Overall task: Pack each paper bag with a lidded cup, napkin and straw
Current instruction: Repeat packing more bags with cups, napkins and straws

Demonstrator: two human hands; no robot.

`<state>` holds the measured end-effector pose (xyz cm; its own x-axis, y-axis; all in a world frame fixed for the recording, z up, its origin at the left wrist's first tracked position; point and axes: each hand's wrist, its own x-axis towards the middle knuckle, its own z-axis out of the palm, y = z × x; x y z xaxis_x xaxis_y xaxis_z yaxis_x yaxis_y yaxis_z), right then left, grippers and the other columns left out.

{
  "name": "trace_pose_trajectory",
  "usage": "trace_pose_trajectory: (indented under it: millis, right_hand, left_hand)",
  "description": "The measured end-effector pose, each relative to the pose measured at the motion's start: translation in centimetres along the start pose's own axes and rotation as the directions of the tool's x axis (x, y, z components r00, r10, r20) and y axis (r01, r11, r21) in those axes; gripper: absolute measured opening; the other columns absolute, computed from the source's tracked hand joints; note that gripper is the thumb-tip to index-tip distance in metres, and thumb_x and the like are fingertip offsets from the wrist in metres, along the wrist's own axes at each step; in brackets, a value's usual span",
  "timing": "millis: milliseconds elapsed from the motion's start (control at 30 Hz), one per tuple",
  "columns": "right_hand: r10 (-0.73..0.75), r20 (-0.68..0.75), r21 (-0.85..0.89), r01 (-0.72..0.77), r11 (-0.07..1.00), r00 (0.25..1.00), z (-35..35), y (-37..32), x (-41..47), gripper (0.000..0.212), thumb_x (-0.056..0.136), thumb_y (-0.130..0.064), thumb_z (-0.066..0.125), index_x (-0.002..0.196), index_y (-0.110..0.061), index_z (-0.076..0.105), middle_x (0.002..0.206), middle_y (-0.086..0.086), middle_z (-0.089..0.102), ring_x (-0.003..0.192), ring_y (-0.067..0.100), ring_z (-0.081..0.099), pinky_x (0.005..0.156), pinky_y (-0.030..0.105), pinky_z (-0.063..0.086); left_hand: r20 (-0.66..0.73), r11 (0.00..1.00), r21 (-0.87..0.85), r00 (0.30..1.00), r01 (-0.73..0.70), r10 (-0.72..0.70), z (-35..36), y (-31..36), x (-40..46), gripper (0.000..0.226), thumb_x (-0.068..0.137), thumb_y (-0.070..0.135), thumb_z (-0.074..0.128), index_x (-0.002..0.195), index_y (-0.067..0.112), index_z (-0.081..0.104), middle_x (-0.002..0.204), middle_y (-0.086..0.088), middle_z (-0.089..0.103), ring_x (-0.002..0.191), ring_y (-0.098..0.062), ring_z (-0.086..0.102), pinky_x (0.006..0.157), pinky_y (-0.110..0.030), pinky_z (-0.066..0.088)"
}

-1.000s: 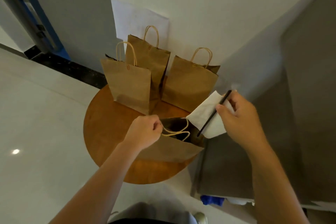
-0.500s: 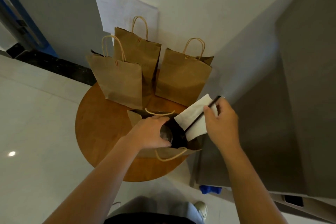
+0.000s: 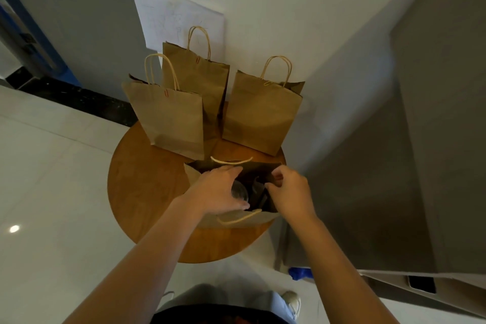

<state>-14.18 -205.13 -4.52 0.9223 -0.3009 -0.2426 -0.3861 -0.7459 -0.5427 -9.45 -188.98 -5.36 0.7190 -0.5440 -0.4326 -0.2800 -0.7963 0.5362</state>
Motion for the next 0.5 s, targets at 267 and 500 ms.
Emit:
trace_pose_trajectory:
  millis: [267,500]
  right_hand:
    - [-0.133,-0.114,0.17,0.152,0.974,0.984,-7.6,-3.4,-5.0,0.021,0.095,-0.019,0.052,0.077,-0.03,0.053,0.079,-0.007,0.059,0.075,0.006,0.057,0.06,0.013,0.044]
    - [-0.269,-0.434,0.161,0.367,0.916,0.86,-18.8,-4.7,-11.5,0.02,0.094,-0.013,0.05,0.084,-0.029,0.057,0.073,-0.009,0.06,0.073,0.002,0.056,0.057,0.009,0.043]
  left_hand:
    - [-0.124,0.976,0.001,0.969,-0.216,0.214,-4.9,8.1,-3.5,0.033,0.099,0.027,0.044,0.128,0.019,0.055,0.116,-0.002,0.065,0.106,-0.015,0.06,0.092,-0.037,0.05]
    - [-0.406,0.81,-0.016,0.744,-0.586,0.53,-9.9,20.6,-7.4,0.023,0.096,0.02,0.048,0.108,0.023,0.067,0.095,0.006,0.069,0.088,-0.009,0.063,0.082,-0.036,0.05]
